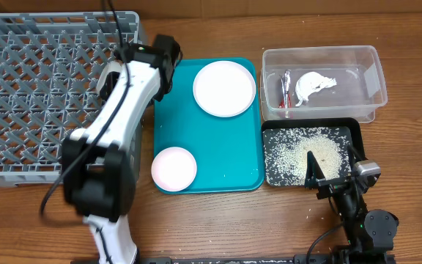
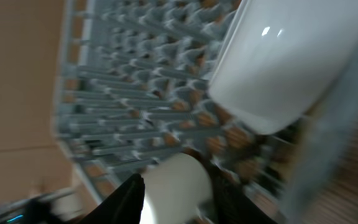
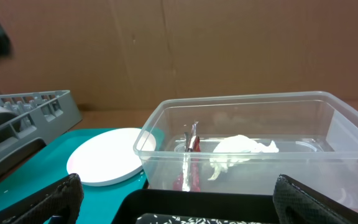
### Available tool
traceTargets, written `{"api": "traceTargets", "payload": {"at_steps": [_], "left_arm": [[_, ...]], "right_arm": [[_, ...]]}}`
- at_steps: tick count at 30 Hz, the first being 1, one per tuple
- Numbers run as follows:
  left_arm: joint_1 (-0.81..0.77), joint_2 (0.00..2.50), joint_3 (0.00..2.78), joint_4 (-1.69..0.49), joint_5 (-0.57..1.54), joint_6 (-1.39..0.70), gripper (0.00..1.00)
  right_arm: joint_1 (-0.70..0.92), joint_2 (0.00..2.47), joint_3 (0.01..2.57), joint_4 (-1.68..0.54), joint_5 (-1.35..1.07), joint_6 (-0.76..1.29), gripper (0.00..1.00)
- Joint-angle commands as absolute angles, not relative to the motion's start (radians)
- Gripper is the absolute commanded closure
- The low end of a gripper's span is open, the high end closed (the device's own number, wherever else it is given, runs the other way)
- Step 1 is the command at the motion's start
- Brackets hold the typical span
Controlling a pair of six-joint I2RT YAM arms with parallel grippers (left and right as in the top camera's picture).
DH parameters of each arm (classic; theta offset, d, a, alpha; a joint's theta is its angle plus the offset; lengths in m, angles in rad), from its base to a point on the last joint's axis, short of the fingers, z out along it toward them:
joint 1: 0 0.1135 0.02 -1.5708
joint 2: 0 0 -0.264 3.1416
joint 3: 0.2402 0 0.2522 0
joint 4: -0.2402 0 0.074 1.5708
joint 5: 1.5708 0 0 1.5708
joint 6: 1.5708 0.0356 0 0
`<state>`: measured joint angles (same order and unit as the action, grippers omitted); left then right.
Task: Sort waste into correct bins and load items into the dishwasher
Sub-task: 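Move the left gripper to the pink-rimmed bowl on the tray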
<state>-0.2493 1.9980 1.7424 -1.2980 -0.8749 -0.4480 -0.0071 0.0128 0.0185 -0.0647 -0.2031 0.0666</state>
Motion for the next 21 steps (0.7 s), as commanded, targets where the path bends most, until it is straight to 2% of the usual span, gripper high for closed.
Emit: {"api": "traceTargets", "payload": {"at_steps": [1,5,6,12,17,18,20,21], "left_arm": [[-0.302,1.775,1.765,-1.303,-0.457,-0.470,0.55],[-0.347,1.669,1.765,-1.313,-0.125,-0.467,0.39],[-0.360,1.654,1.765,-1.325,-0.070,-0.467,0.39],[-0.448,1.653,1.724,-1.465,-0.025,-0.469,0.47],[-0.525,1.655,1.543,-1.446,-0.058,-0.546,0.49],[-0.530,1.655,1.513,-1.429,-0.063,-0.560,0.53],[-0.540,1.655,1.430,-1.371,-0.076,-0.578,0.68],[-0.543,1.655,1.385,-1.344,-0.091,-0.607,0.68]], "right_arm": [[-0.014,0.003,0.007,-0.059,-0.204,0.063,0.00],[-0.014,0.003,0.007,-0.059,-0.204,0.063,0.00],[-0.014,0.003,0.007,-0.059,-0.204,0.063,0.00],[-0.014,0.003,0.007,-0.059,-0.204,0.063,0.00],[-0.014,0.003,0.007,-0.059,-0.204,0.063,0.00],[-0.014,0.003,0.007,-0.059,-0.204,0.062,0.00],[-0.014,0.003,0.007,-0.059,-0.204,0.063,0.01],[-0.014,0.003,0.007,-0.059,-0.204,0.063,0.00]]}}
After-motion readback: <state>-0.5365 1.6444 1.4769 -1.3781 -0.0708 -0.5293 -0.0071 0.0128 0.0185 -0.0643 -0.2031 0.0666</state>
